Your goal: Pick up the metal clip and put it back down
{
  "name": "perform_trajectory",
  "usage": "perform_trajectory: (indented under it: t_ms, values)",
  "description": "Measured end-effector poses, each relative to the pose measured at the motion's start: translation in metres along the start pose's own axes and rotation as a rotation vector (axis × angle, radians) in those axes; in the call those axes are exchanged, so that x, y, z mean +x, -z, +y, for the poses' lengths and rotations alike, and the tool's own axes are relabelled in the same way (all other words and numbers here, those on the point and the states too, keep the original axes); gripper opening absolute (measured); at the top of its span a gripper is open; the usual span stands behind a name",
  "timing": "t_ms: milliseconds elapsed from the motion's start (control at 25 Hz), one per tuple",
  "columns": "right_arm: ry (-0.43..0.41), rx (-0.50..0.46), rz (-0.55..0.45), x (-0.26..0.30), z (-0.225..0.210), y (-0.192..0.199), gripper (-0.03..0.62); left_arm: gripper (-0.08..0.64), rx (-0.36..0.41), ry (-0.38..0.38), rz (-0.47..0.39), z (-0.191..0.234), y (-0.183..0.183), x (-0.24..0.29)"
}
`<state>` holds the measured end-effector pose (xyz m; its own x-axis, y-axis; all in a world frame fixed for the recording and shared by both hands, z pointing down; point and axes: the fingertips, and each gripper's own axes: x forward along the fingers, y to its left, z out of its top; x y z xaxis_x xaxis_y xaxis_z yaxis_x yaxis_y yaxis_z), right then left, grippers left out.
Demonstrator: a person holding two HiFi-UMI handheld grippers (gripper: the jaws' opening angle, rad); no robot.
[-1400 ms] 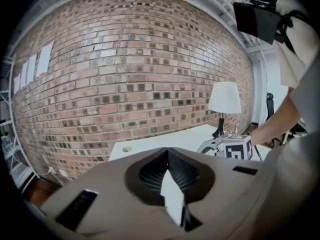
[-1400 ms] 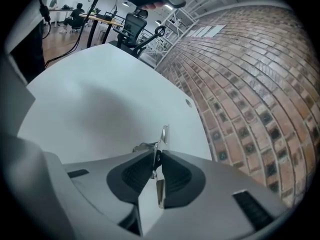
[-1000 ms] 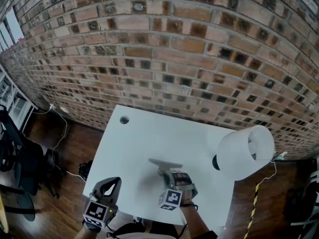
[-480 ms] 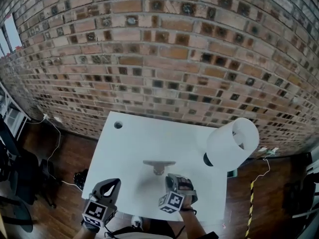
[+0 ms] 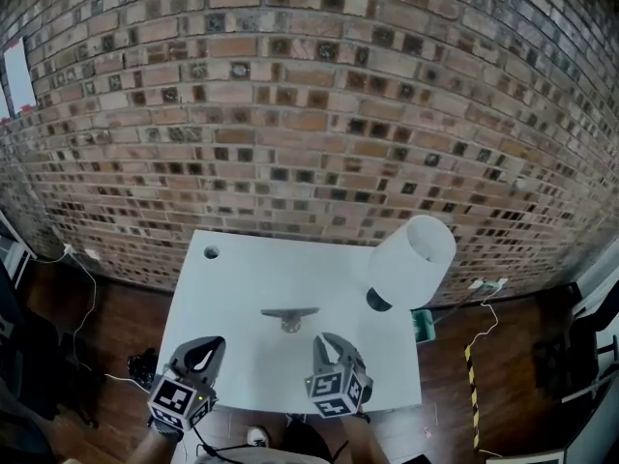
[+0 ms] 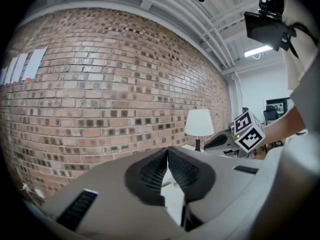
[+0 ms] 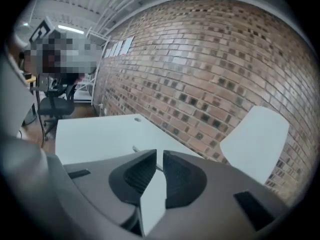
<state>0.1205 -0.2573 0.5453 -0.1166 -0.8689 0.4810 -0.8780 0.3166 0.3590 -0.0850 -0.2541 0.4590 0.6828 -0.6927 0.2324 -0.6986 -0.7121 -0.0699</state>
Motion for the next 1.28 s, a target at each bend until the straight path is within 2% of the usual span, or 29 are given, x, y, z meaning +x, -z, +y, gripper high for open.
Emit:
perform_trajectory:
  t_ms: [80, 200, 280, 400, 600, 760, 840, 960, 1120, 1280]
  values:
    - [0.011, 0.057, -0.043, -0.024, -0.002, -0.013, 0.018, 0.006, 0.007, 0.032, -0.031, -0.009, -0.002, -0.007]
    - [0.007, 0.145, -0.162, -0.054, -0.002, -0.039, -0.008, 0.003, 0.006, 0.051, -0.092, -0.016, -0.009, -0.017]
    - [0.008, 0.186, -0.219, -0.072, -0.002, -0.052, -0.013, -0.002, -0.027, 0.047, -0.143, -0.019, -0.017, -0.025]
    - [0.012, 0.219, -0.268, -0.094, -0.006, -0.064, -0.018, -0.003, -0.074, 0.092, -0.190, -0.030, -0.029, -0.028]
    - [0.001, 0.282, -0.322, -0.109, -0.014, -0.074, -0.021, -0.006, -0.076, 0.107, -0.145, -0.037, -0.028, -0.016]
    - [-0.025, 0.321, -0.345, -0.114, -0.017, -0.072, -0.021, -0.002, -0.153, 0.180, -0.002, -0.052, -0.006, 0.002]
    - [-0.052, 0.314, -0.342, -0.114, -0.018, -0.069, -0.021, 0.002, -0.136, 0.193, -0.021, -0.062, -0.011, 0.004]
    - [-0.078, 0.300, -0.346, -0.114, -0.024, -0.068, -0.021, 0.000, -0.090, 0.175, -0.071, -0.067, -0.026, 0.004]
    - [-0.072, 0.306, -0.373, -0.120, -0.038, -0.070, -0.021, -0.006, -0.090, 0.114, -0.072, -0.063, -0.030, 0.010]
    - [-0.074, 0.333, -0.391, -0.127, -0.042, -0.074, -0.021, -0.008, -0.072, 0.109, -0.079, -0.065, -0.035, 0.008]
